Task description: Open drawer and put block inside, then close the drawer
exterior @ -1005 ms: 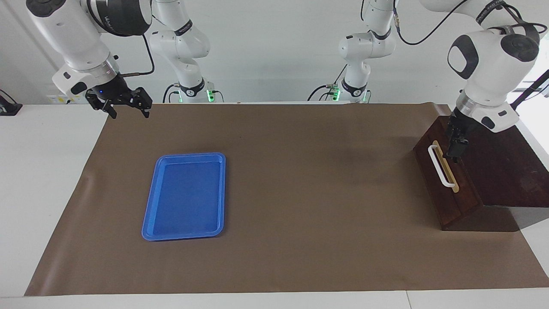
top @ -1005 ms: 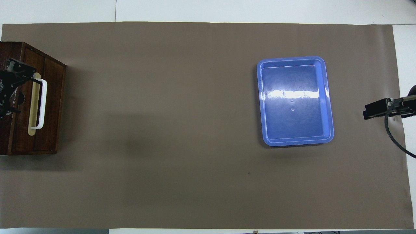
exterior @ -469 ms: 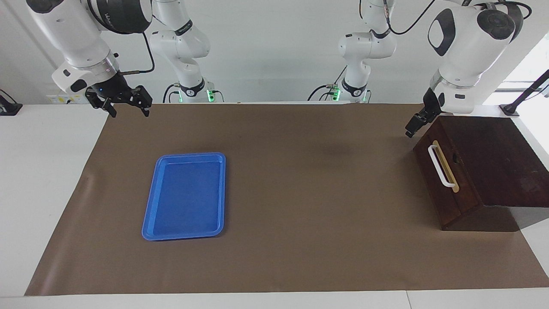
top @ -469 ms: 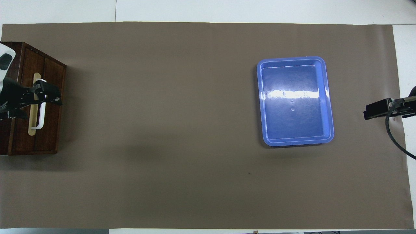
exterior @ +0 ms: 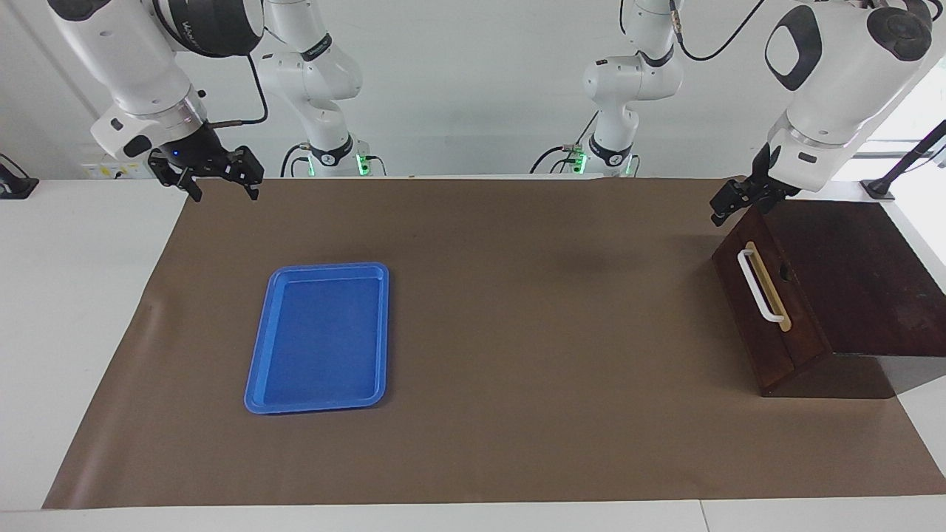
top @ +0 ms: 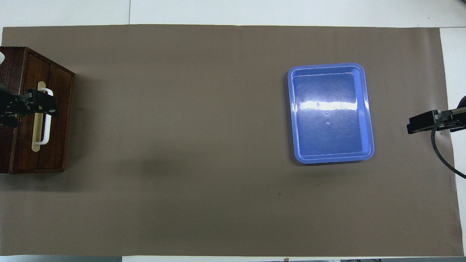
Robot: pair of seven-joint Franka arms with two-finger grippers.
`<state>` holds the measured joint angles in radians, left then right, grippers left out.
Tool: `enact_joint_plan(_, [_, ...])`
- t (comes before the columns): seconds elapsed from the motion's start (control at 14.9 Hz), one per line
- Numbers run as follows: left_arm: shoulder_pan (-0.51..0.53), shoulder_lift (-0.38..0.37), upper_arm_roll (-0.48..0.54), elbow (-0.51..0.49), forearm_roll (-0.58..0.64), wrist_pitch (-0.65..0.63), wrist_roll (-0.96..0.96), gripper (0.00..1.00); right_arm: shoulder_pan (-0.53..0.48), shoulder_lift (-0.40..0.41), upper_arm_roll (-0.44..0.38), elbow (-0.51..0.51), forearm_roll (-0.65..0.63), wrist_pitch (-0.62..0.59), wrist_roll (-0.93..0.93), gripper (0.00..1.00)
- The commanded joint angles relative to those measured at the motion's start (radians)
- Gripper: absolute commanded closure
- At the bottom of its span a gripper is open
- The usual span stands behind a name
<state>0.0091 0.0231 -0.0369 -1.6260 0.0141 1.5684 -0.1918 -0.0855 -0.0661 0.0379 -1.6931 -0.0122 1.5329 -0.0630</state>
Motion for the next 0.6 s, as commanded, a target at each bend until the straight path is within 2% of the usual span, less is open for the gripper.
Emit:
enact_joint_plan(0.0, [0.023,0.015,-0.026,0.034,-0.009,-0.034,0.041,0.00,-0.011,-0.009,0.004,0.000,0.000,-0.008,-0.015,0.00])
enact_joint_plan(0.54, [0.011,0.031,-0.015,0.069,-0.008,-0.045,0.114,0.00,-0.003,-0.009,0.007,-0.002,0.001,-0.014,-0.014,0.00])
